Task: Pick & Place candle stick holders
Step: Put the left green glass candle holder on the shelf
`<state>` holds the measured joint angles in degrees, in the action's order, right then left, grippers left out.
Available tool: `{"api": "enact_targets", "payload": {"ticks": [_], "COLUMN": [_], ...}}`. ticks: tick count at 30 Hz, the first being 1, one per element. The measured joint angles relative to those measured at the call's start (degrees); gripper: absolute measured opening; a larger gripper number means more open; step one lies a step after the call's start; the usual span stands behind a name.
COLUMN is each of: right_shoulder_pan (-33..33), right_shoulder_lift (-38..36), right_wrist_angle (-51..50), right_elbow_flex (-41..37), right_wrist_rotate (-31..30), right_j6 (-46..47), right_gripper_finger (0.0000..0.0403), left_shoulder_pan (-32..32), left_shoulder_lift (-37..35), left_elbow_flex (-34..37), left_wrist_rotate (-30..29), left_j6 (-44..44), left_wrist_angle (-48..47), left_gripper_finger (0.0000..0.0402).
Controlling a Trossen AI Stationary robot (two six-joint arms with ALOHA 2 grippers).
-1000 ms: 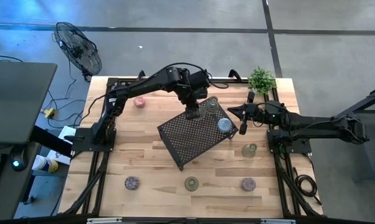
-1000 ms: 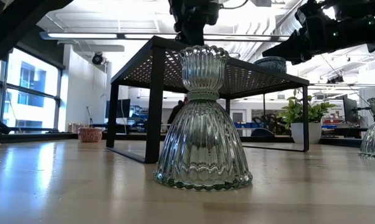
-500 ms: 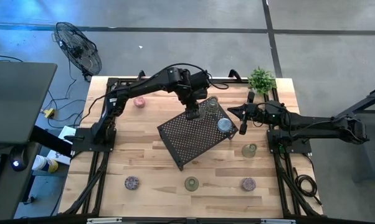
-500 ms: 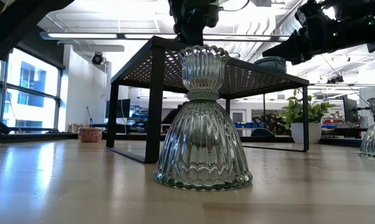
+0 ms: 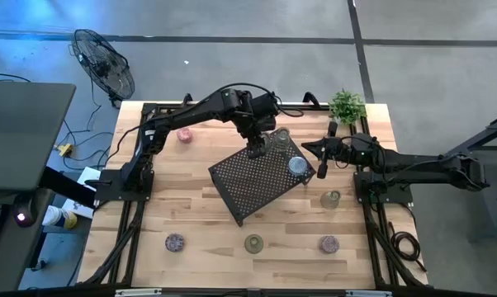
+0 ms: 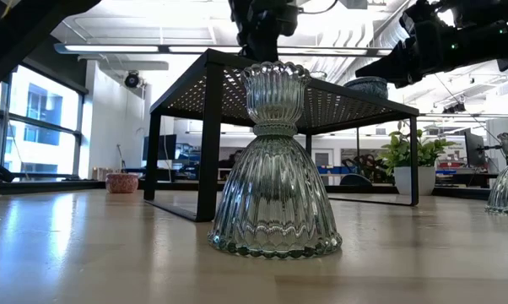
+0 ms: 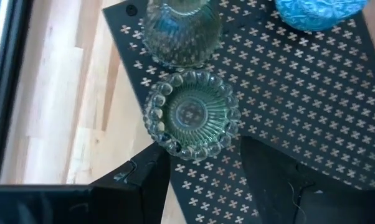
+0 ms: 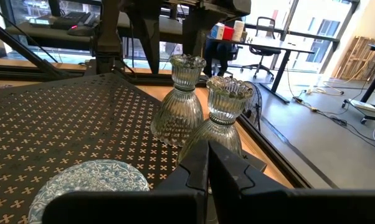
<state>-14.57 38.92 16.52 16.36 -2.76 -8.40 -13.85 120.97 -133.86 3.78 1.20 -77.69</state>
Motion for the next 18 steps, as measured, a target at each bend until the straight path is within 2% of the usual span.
{"api": "enact_targets", "payload": {"ticks": [6, 10, 13, 18], "right_shoulder_pan": [0.0, 0.0, 0.0, 0.0], "right_shoulder_lift": [0.0, 0.0, 0.0, 0.0], "right_wrist_angle": [-0.2, -0.4, -0.5, -0.9], "right_elbow_flex": [0.0, 0.0, 0.0, 0.0], "right_wrist_rotate": [0.0, 0.0, 0.0, 0.4], "right_j6": [0.0, 0.0, 0.0, 0.0], "right_gripper_finger": [0.0002, 0.0001, 0.0002, 0.0002], "left_shoulder_pan": [0.0, 0.0, -0.5, -2.9], "left_shoulder_lift": [-1.9, -3.2, -3.2, -3.2], "left_elbow_flex": [0.0, 0.0, 0.0, 2.6], "left_wrist_rotate": [-0.2, -4.7, -6.9, -6.9], "left_j6": [3.1, 5.5, 6.9, 7.4], "left_wrist_angle": [-2.2, -3.0, -2.9, 0.3], "left_gripper_finger": [0.0186, 0.0164, 0.0119, 0.0018]}}
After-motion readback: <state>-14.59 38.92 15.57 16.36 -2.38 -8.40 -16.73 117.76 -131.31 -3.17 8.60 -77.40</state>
